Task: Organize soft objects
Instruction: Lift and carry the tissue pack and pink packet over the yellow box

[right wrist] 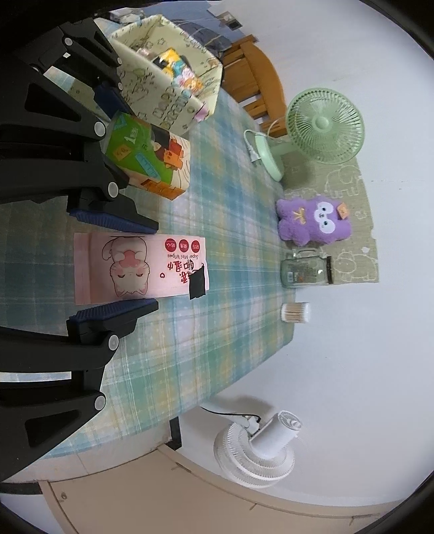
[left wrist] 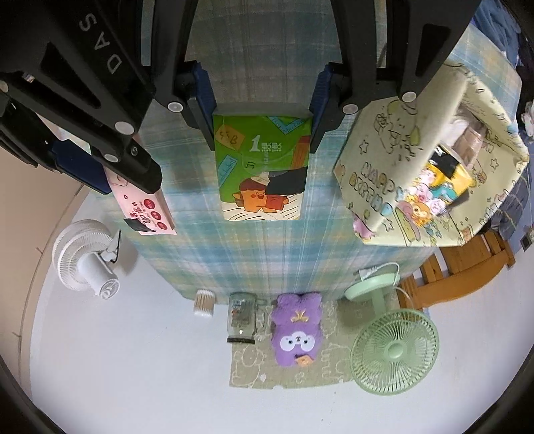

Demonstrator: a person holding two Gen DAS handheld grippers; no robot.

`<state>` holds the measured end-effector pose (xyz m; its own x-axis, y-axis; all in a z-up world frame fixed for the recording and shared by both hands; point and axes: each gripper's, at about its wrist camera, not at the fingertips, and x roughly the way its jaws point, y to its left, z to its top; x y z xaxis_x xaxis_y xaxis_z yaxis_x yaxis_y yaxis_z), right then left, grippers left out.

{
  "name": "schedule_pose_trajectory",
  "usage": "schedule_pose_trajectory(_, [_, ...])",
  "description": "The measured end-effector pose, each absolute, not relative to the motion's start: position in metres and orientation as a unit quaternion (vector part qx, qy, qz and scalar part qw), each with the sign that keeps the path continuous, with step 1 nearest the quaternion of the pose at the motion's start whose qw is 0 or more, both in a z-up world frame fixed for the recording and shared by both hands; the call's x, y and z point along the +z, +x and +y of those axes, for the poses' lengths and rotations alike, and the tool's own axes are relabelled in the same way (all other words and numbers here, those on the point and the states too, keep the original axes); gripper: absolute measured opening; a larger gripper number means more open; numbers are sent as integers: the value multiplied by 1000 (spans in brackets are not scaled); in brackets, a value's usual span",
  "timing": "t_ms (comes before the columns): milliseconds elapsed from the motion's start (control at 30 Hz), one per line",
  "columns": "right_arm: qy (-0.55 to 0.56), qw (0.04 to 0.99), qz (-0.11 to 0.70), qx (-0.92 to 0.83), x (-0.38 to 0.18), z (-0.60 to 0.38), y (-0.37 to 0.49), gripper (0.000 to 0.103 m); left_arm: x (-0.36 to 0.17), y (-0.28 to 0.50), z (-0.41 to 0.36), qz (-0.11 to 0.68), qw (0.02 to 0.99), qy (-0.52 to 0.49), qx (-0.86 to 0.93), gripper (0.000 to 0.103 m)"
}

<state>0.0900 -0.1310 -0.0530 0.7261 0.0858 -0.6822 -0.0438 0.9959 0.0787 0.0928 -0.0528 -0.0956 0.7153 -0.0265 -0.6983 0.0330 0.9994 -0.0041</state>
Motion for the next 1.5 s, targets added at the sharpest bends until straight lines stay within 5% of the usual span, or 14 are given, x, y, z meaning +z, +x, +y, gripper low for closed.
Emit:
schedule_pose_trajectory(933, [21, 956, 290, 27, 34, -114, 45, 43, -14, 50, -33, 296, 954, 23, -41, 51])
schedule_pose_trajectory(1500, [9, 957, 282, 62, 40, -68, 59, 43, -6, 53, 5, 279, 959, 36, -24, 51])
